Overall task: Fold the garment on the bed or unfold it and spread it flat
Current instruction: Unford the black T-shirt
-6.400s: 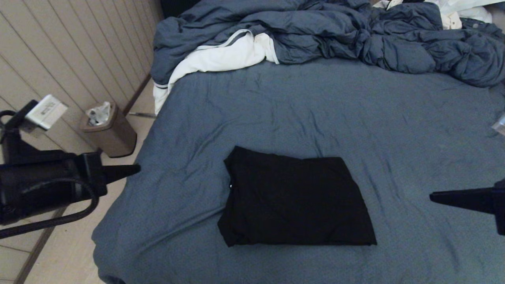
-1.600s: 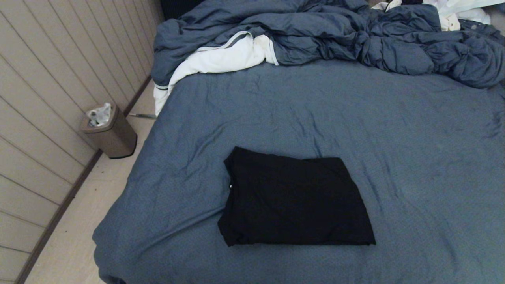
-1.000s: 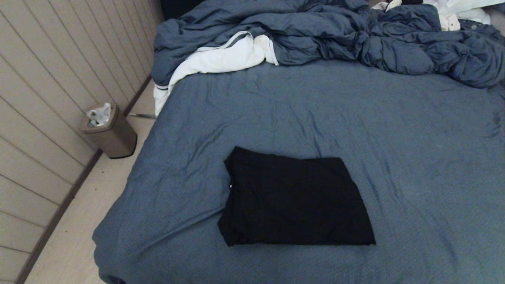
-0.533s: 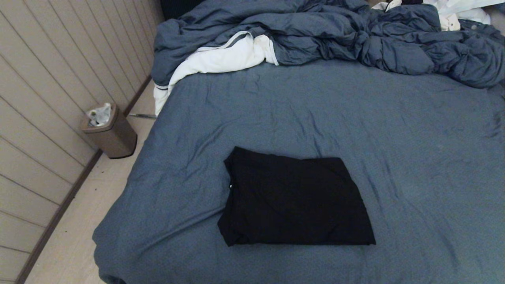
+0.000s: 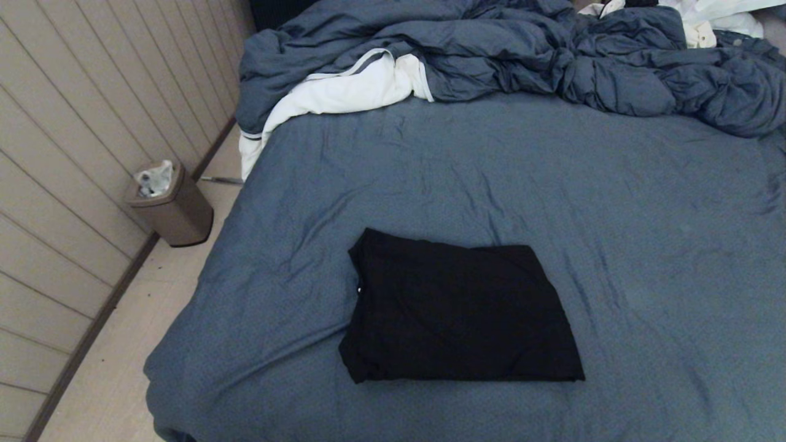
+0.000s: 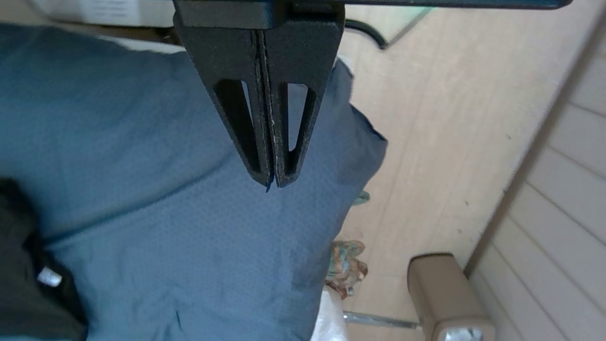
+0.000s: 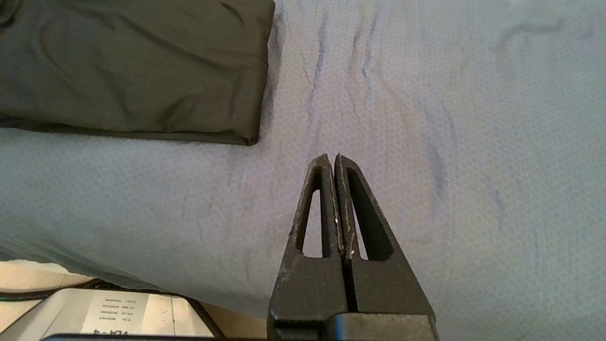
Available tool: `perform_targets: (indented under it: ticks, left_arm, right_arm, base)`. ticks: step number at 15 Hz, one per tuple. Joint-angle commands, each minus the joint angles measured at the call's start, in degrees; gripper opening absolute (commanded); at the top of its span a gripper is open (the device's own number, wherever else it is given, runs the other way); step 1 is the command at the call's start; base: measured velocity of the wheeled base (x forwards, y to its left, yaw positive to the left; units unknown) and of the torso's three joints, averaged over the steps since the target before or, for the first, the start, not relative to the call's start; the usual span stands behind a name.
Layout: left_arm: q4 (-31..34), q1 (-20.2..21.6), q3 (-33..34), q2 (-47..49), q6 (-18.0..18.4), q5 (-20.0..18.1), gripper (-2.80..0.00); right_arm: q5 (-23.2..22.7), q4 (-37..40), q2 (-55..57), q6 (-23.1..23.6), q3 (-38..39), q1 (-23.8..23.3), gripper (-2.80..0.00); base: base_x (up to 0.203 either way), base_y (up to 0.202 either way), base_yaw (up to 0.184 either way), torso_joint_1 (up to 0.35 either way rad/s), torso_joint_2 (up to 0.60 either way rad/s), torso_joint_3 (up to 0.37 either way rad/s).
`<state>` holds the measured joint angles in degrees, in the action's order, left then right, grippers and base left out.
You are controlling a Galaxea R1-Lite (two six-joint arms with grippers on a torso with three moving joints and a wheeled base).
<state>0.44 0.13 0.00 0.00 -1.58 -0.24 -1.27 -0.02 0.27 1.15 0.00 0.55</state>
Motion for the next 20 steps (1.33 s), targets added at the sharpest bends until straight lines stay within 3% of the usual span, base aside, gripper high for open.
perform_targets:
  ticks: [1,2,4,5,9,11,20]
  left_arm:
    - [0.0,0.0,0.0,0.2,-0.3,0.0,-2.8]
    - [0.2,0.0,0.0,0.3,-0.2,0.0,-2.8]
    - [0.7,0.0,-0.2,0.2,0.8,-0.5,-2.8]
    - [1.2,-0.1,-0.4,0.4,1.0,-0.5,-2.8]
    - [0.4,-0.1,-0.2,0.1,-0.5,-0.2,-2.8]
    - [-0.7,-0.1,0.0,0.1,-4.6,0.8,-2.8]
    - [-0.7,-0.1,0.0,0.1,-4.4,0.8,-2.8]
  right_arm:
    - [0.2,-0.1,0.1,0.0,0.0,0.0,-2.8]
    - [0.1,0.0,0.1,0.2,0.0,0.0,-2.8]
    - [-0.8,0.1,0.1,6.9,0.0,0.1,-2.8]
    - [-1.1,0.2,0.1,7.9,0.0,0.1,-2.8]
    - [-0.1,0.0,0.0,0.2,0.0,0.1,-2.8]
    - [-0.1,0.0,-0.1,0.1,0.0,0.1,-2.8]
    - [-0.1,0.0,-0.1,0.1,0.0,0.1,-2.8]
  base:
    - [0.0,0.0,0.0,0.0,0.0,0.0]
    - [0.0,0.0,0.0,0.0,0.0,0.0]
    - [0.0,0.0,0.0,0.0,0.0,0.0]
    - [0.0,0.0,0.0,0.0,0.0,0.0]
    - [0.0,0.0,0.0,0.0,0.0,0.0]
    - [0.0,0.0,0.0,0.0,0.0,0.0]
    - [0.0,0.0,0.0,0.0,0.0,0.0]
